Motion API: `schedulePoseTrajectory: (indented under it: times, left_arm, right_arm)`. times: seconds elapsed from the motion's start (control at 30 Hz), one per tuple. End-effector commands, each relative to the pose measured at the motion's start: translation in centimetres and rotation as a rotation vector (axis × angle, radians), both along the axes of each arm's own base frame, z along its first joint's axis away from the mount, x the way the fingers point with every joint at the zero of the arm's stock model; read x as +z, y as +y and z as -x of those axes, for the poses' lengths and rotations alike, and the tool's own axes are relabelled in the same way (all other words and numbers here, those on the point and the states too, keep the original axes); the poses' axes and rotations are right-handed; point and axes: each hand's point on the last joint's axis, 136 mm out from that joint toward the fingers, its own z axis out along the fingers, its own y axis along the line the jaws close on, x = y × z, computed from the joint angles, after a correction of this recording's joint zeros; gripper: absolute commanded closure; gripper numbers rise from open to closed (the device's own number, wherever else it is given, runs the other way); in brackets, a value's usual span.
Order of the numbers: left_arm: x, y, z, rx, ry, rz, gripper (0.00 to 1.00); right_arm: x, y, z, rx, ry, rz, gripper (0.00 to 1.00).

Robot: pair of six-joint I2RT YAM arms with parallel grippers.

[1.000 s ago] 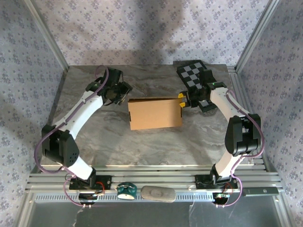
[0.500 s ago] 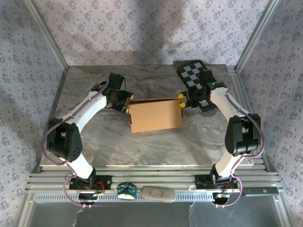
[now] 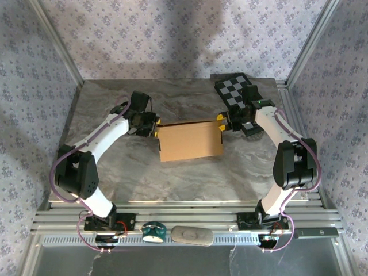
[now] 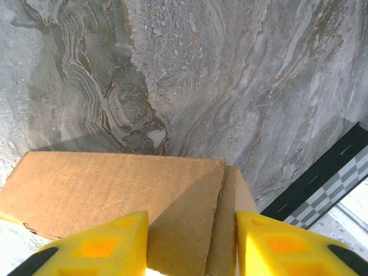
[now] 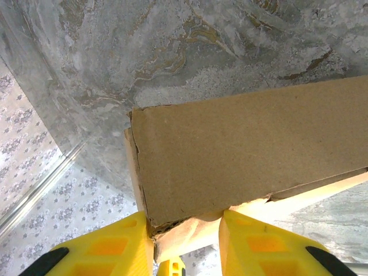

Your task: Fold the paper box

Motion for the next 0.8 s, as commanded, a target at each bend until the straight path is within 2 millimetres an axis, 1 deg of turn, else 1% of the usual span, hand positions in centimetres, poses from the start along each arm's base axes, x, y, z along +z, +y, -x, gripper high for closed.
schedulePoseTrajectory:
  times: [0.0,0.2,0.27,0.37,0.57,0.77]
  left_arm:
    - [1.3,-0.9,0.0,0.001,-0.024,0.064,0.68]
    - [1.6,-1.2,-0.4,0.0,-0.044,0.076,0.89]
    - [1.9,-1.3,-0.6,-0.001,-0.056,0.08,0.93]
    - [2.4,-1.4,-1.0,-0.008,-0.078,0.079,0.94]
    - [3.7,-1.8,-2.2,-0.039,-0.128,0.075,0.94]
    - [4.0,-2.0,-2.5,-0.045,-0.148,0.078,0.96]
  right_arm:
    - [-1.5,0.0,1.3,0.016,0.066,0.017,0.68]
    - [-1.4,0.1,1.2,0.018,0.062,0.011,0.69]
    - [-1.3,0.2,1.1,0.019,0.056,0.01,0.7]
    - [-1.2,0.2,0.8,0.022,0.047,0.012,0.71]
    - [-0.3,0.3,0.0,0.046,0.018,0.023,0.75]
    - [-0.2,0.3,0.0,0.046,0.012,0.026,0.78]
